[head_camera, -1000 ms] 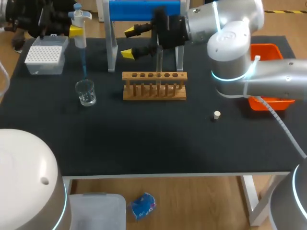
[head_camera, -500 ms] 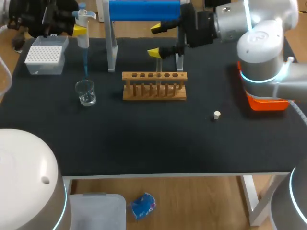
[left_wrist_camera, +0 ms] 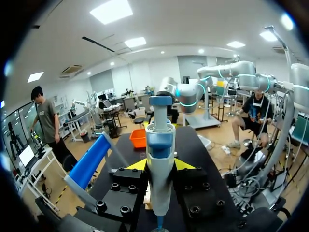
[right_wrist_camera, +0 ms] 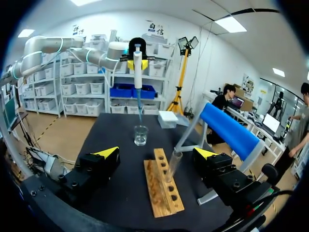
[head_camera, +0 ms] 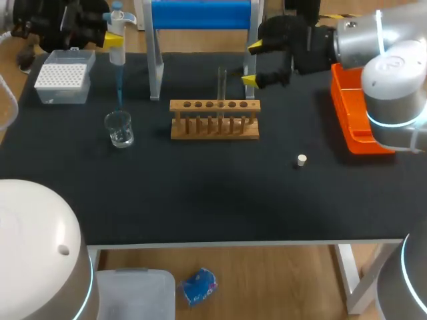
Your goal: Invert the test tube, pick up the pipette, mount the tip to pipette, aspirate from beaker and dispense into the tube, eject the tip, return the pipette, and cap with the stopper.
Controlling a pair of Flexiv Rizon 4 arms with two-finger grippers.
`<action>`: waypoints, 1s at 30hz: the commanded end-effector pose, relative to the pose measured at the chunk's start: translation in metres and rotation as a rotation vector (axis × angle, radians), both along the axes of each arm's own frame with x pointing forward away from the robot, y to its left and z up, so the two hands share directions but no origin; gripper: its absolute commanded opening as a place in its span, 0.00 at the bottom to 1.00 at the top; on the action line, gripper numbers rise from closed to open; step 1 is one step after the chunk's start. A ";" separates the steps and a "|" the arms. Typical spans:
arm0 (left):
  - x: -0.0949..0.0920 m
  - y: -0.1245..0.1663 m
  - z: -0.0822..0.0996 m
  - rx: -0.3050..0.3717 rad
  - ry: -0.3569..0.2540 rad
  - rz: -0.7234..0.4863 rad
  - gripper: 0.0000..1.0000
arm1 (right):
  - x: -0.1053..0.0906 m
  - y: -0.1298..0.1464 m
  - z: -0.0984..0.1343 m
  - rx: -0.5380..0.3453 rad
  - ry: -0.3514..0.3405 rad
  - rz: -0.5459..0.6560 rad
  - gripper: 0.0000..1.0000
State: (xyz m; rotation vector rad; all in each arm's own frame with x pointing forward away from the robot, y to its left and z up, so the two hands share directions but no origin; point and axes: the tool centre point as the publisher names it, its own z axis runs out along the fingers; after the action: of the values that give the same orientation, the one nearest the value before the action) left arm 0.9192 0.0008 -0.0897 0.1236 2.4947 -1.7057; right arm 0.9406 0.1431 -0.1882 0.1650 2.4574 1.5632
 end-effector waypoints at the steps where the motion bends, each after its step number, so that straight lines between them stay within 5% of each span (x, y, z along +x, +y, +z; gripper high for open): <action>1: 0.001 -0.005 0.001 0.009 0.004 0.002 0.00 | 0.005 -0.004 -0.008 0.002 0.001 -0.031 1.00; 20: 0.001 -0.005 0.001 0.009 0.004 0.002 0.00 | 0.005 -0.004 -0.008 0.002 0.001 -0.031 1.00; 30: -0.004 -0.046 0.023 -0.023 0.009 -0.068 0.00 | 0.005 -0.004 -0.008 0.002 0.001 -0.031 1.00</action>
State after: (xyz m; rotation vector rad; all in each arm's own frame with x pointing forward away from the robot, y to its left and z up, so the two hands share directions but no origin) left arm 0.9088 -0.0324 -0.0707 0.1813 2.4901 -1.7681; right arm 0.9456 0.1391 -0.1960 0.2047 2.4425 1.5528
